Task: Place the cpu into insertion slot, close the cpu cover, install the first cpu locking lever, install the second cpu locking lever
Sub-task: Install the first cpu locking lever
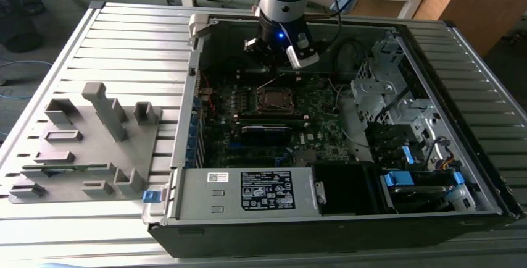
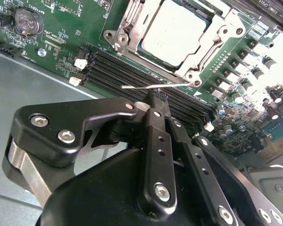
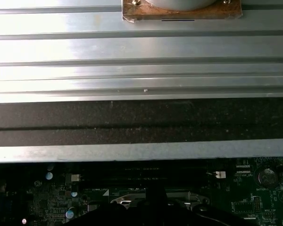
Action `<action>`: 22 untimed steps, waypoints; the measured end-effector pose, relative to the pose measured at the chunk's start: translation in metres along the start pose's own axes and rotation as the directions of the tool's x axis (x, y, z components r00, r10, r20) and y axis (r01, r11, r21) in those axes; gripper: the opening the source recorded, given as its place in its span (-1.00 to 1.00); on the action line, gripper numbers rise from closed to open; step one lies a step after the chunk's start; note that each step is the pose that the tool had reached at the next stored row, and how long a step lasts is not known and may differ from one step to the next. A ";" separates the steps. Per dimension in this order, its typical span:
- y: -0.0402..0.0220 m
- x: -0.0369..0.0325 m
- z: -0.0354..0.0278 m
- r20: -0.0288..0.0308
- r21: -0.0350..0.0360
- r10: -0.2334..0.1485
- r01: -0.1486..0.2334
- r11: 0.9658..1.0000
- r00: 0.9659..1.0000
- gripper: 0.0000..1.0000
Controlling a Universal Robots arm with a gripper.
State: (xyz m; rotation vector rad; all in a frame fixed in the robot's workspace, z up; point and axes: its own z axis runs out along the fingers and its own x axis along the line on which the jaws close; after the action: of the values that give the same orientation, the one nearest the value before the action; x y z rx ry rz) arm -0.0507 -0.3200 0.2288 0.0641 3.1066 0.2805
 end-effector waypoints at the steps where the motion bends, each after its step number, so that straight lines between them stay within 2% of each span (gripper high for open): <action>1: 0.0000 -0.0001 0.0000 0.000 0.000 0.000 0.000 1.000 1.000 -0.79; 6: -0.0004 -0.0001 0.0022 0.000 0.000 0.000 0.000 1.000 1.000 -0.79; 22: -0.0002 -0.0019 0.0032 0.000 0.000 0.000 0.000 1.000 1.000 -0.79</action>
State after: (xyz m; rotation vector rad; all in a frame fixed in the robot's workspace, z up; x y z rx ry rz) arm -0.0488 -0.3197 0.2257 0.0638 3.1066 0.2809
